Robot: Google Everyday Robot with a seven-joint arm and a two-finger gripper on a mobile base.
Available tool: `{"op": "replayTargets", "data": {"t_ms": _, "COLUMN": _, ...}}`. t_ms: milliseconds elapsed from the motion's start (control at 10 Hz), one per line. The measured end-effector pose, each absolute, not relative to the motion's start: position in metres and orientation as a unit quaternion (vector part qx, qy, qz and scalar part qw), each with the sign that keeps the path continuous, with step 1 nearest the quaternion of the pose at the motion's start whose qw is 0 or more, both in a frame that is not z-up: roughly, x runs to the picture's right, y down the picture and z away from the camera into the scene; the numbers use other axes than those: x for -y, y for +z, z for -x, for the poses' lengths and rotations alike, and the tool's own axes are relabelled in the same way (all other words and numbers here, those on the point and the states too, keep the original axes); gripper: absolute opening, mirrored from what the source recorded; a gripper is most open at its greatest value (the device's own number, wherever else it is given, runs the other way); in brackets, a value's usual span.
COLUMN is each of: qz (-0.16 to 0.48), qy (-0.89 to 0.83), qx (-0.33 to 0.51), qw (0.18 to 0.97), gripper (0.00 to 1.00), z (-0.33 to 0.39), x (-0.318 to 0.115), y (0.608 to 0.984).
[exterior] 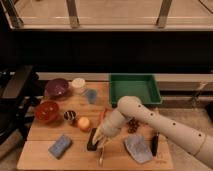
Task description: Place eraser in plastic cup
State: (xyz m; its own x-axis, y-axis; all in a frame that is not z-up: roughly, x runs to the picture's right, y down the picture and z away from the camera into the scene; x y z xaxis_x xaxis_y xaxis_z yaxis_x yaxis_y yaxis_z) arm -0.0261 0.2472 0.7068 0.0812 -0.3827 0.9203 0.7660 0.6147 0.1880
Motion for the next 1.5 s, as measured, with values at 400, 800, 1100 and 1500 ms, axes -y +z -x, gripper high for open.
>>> {"op": "replayTargets", "data": {"t_ms": 400, "qz": 0.125, "qy": -0.332, "qx": 0.523, "qw": 0.775, "gripper": 0.00, "z": -0.026, "x": -0.193, "y": 0.716}}
{"op": "replayTargets", "data": {"t_ms": 800, "qz": 0.072, "qy": -0.301, "qx": 0.504, "qw": 0.806, "gripper": 0.00, "z": -0.040, "x": -0.122, "y": 0.724}}
{"op": "replayTargets", "data": {"t_ms": 1100, "qz": 0.069, "qy": -0.299, "qx": 0.504, "qw": 0.807, "gripper": 0.00, "z": -0.041, "x": -0.117, "y": 0.725}}
{"op": "replayTargets", "data": {"t_ms": 1500, "qz": 0.067, "qy": -0.299, "qx": 0.502, "qw": 0.809, "gripper": 0.00, "z": -0.041, "x": -0.115, "y": 0.725}}
